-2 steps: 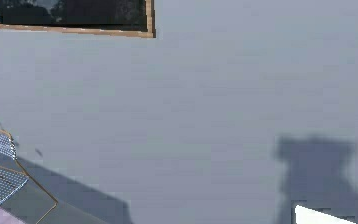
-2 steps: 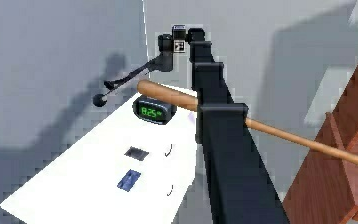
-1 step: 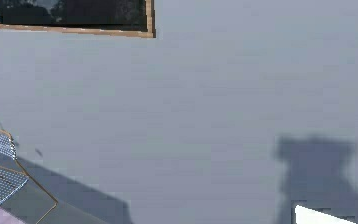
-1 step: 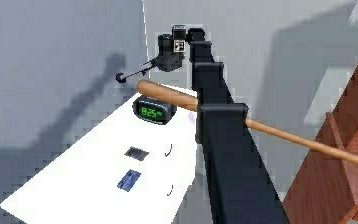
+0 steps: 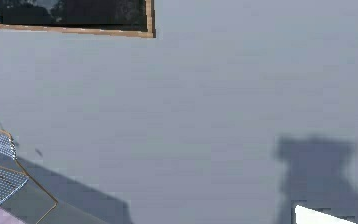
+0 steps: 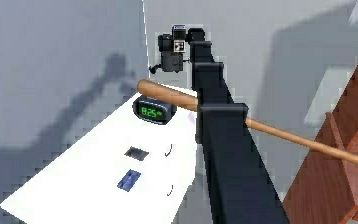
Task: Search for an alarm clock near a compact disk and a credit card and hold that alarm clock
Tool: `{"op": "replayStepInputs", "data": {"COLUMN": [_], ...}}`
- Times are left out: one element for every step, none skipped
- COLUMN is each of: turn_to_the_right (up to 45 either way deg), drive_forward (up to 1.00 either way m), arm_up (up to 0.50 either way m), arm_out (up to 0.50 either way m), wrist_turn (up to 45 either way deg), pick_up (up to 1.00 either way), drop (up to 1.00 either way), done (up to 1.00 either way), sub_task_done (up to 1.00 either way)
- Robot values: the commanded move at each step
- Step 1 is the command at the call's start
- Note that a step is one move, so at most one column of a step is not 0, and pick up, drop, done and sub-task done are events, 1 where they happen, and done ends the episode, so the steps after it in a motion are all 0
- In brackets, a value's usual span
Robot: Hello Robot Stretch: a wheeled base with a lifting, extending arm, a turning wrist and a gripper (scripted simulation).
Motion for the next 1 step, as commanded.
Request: {"op": "replayStepInputs", "data": {"turn_to_the_right": [0.0], "drive_forward": [0.00], "arm_up": [-0.24], "arm_out": [0.00], "wrist_turn": [0.0], "pick_up": [0.00], "drop": [0.00], "done": [0.00], "sub_task_done": [0.00]}}
